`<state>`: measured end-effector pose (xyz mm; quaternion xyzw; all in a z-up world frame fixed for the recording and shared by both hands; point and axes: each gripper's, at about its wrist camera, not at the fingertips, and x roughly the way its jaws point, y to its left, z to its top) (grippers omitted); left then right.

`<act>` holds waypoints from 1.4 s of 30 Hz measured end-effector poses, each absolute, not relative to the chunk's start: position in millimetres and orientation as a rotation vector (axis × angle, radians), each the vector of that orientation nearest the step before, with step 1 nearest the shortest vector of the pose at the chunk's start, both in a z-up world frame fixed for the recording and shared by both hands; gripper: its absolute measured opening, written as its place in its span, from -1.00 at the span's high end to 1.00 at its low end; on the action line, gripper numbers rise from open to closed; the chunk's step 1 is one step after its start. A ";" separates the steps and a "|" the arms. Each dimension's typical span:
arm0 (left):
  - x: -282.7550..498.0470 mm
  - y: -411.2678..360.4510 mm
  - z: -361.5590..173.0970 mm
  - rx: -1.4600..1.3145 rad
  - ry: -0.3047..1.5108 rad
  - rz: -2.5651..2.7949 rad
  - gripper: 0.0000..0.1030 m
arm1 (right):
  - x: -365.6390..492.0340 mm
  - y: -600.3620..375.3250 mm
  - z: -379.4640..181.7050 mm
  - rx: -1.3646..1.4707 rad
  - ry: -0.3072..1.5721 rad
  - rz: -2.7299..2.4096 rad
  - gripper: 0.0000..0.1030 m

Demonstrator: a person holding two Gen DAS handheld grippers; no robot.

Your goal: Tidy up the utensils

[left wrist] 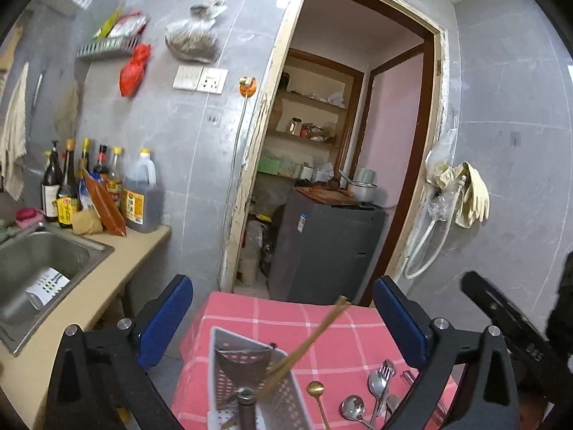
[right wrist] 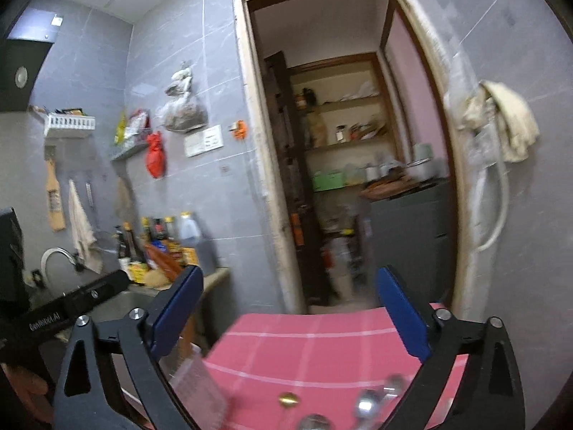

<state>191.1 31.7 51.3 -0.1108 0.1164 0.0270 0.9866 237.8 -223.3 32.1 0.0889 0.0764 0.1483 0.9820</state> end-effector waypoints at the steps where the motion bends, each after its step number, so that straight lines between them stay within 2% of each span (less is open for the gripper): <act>1: 188.8 25.1 51.4 -0.215 0.229 0.062 -0.98 | 232.9 -230.9 32.2 0.164 0.154 0.278 -0.97; 7: 169.9 -19.1 44.2 -0.176 0.176 0.044 -0.98 | 212.2 -269.3 27.3 0.116 0.189 0.195 -0.97; 15: 166.1 -73.6 24.8 -0.143 0.213 -0.030 -0.99 | 206.9 -322.0 -2.7 0.108 0.301 0.137 -0.97; 23: 183.6 -114.0 -14.8 -0.104 0.352 -0.128 -0.99 | 232.0 -354.5 -52.1 0.157 0.438 0.195 -0.97; 32: 223.8 -120.0 -72.6 -0.128 0.534 -0.115 -0.99 | 270.7 -367.9 -112.5 0.208 0.597 0.316 -0.96; 37: 246.9 -109.3 -93.7 -0.183 0.620 -0.089 -0.98 | 299.7 -373.0 -141.2 0.267 0.699 0.397 -0.70; 39: 256.0 -104.0 -101.7 -0.223 0.659 -0.090 -0.98 | 312.5 -374.6 -151.1 0.306 0.739 0.421 -0.49; 41: 264.4 -97.4 -109.2 -0.273 0.691 -0.086 -0.94 | 325.5 -375.3 -163.7 0.330 0.780 0.427 -0.36; 42: 268.4 -94.7 -112.1 -0.294 0.704 -0.082 -0.86 | 330.2 -374.5 -168.0 0.340 0.796 0.432 -0.27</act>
